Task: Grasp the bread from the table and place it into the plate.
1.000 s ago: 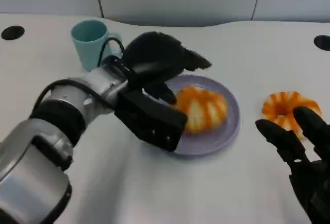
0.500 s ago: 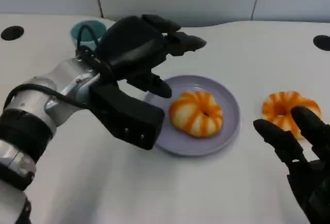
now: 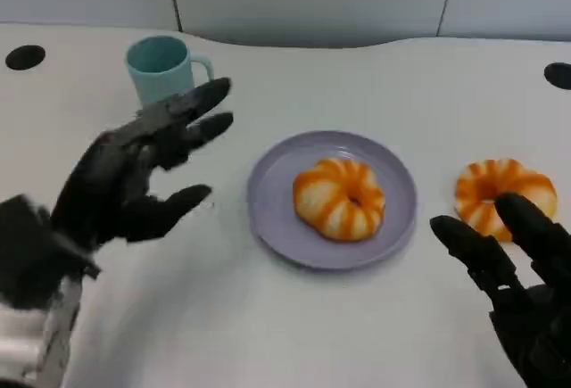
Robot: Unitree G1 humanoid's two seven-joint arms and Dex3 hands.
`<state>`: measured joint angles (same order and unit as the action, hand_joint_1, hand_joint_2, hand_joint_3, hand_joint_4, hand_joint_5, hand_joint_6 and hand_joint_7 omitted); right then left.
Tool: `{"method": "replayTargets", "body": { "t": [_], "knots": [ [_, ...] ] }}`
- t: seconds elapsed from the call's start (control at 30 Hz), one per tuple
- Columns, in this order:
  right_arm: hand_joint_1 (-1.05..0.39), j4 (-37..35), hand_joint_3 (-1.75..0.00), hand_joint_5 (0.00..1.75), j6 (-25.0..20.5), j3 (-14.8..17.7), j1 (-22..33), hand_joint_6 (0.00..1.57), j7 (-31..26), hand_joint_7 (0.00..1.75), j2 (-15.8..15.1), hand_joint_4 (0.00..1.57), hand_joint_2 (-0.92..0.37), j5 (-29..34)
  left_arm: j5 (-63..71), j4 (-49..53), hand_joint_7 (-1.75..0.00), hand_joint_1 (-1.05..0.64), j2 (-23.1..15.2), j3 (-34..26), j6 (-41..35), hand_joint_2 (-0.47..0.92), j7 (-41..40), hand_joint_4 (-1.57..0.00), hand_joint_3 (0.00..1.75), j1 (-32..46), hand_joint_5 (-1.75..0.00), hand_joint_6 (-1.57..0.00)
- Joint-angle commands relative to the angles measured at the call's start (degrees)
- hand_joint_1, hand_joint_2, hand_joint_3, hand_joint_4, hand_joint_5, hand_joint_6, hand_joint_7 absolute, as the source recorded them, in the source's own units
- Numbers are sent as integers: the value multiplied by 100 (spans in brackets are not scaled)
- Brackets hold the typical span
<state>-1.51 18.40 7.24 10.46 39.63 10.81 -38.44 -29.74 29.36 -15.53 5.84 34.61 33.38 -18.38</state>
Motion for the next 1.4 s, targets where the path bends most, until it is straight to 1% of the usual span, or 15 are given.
{"method": "replayTargets", "body": {
  "t": [0.03,0.1,0.2,0.27,0.37,0.5,0.6,0.7,0.97,1.1,1.23,1.3,1.4],
  "knots": [
    [-60,-24,-9,38,-55,57,-42,74,-11,0,-101,61,-92,-23,-1334,-527,0,-81,333,-671,-1038,92,1189,-29,47,788,0,-22],
    [-60,-59,-9,38,-91,59,-77,74,-12,0,-122,61,-92,-14,-1567,-493,0,-80,611,-904,-1235,92,1518,-29,51,1171,-1,-20],
    [-60,-66,-8,38,-130,70,-77,74,-9,0,-135,61,-92,-19,-1483,-242,-1,-79,927,-1183,-1287,92,1648,-32,51,1305,-2,-20],
    [-60,-67,-8,38,-158,73,-77,74,-1,0,-141,60,-92,-31,-1448,-175,0,-78,1048,-1336,-1389,92,1743,-32,51,1309,-2,-19],
    [-60,-109,-8,38,-149,74,-79,73,30,0,-149,60,-92,-6,-1546,-49,0,-78,1277,-1524,-1721,92,1955,-28,55,1343,-1,-16],
    [-61,-159,-8,38,-143,45,-60,73,64,0,-130,59,-92,6,-1794,154,0,-76,1480,-1740,-2525,92,2306,-26,57,1364,0,-15],
    [-60,-191,-8,38,-119,34,-36,73,88,0,-112,59,-92,8,-1765,247,0,-76,1535,-1891,-2877,92,2432,-24,57,1370,0,-15],
    [-61,-174,-8,39,-99,35,18,73,92,0,-114,59,-92,17,-1563,382,-1,-75,1542,-1996,-2824,92,2482,-23,58,1358,0,-16],
    [-60,-189,-9,39,-112,72,48,73,144,0,-120,59,-92,-39,-1288,544,-2,-72,1641,-2214,-2784,92,2568,-26,55,1282,-2,-21],
    [-61,-151,-9,39,-142,97,69,74,142,1,-140,60,-92,-53,-1118,551,-2,-70,1690,-2228,-2631,92,2587,-28,54,1293,-2,-22],
    [-60,-139,-9,39,-161,106,73,74,144,0,-133,59,-92,-60,-1079,588,-2,-68,1695,-2285,-2644,92,2638,-27,53,1265,-2,-23],
    [-61,-142,-8,39,-144,109,75,74,126,0,-124,59,-92,-34,-1058,559,-2,-67,1688,-2306,-2673,92,2586,-29,43,1254,-2,-24],
    [-61,-146,-7,39,-134,115,73,74,122,0,-119,59,-92,-25,-1031,534,-2,-66,1697,-2330,-2690,92,2562,-30,39,1247,-3,-25]
  ]
}}
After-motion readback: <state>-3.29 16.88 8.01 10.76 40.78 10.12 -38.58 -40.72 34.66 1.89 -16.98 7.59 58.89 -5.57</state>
